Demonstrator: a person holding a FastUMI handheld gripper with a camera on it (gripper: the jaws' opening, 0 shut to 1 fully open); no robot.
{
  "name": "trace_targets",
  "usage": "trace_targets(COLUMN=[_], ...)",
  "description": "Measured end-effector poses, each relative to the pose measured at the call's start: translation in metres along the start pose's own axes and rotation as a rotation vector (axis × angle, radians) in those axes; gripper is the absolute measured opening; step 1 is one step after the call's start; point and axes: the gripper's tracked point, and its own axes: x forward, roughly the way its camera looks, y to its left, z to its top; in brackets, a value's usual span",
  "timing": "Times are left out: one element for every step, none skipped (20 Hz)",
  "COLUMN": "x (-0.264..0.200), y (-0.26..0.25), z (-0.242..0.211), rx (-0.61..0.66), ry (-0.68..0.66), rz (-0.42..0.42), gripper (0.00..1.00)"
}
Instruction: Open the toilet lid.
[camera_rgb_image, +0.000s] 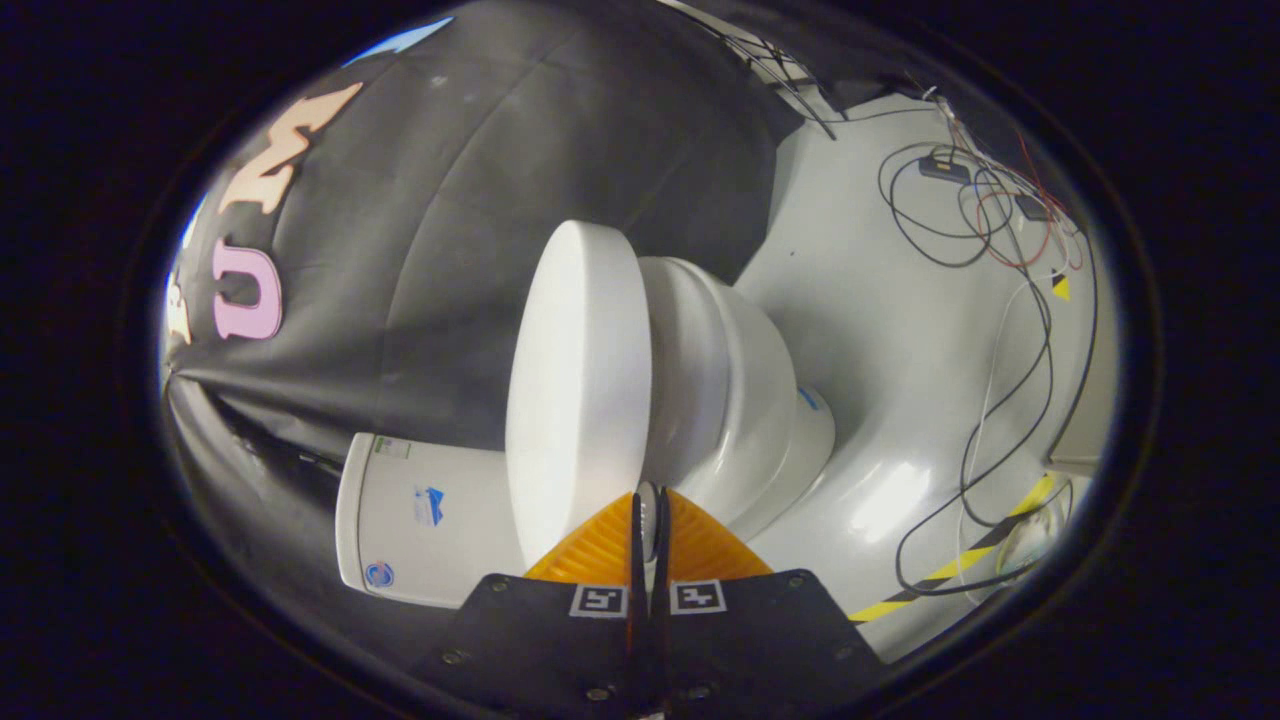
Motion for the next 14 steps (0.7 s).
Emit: trace_targets(x=[-0.002, -0.005, -0.007, -0.009, -0.010, -0.011, -0.014, -0.016, -0.017, -0.020, -0.020, -0.022, -0.025, -0.027], y=[0.005, 0.009, 0.013, 0.016, 0.018, 0.020, 0.023, 0.026, 0.029, 0.033, 0.037, 0.042, 0.047, 0.053], z=[0.000, 0.000, -0.001, 0.000, -0.001, -0.001, -0.001, -0.001, -0.001, -0.001, -0.002, -0.002, -0.003, -0.003], rx=[-0.005, -0.008, -0.010, -0.013, -0.017, -0.023, -0.025, -0.028, -0.033, -0.046, -0.060, -0.076, -0.091, -0.102], ry=[-0.002, -0.006, -0.009, -0.011, -0.011, -0.012, -0.014, -0.018, -0.020, -0.024, -0.027, -0.032, -0.037, -0.041], rz=[0.009, 0.017, 0.024, 0.029, 0.034, 0.038, 0.043, 0.048, 0.054, 0.059, 0.062, 0.064, 0.069, 0.077], gripper=[0.01, 0.01, 0.01, 0.01, 0.01, 0.01, 0.01, 0.01, 0.01, 0.01, 0.01, 0.01, 0.01, 0.01])
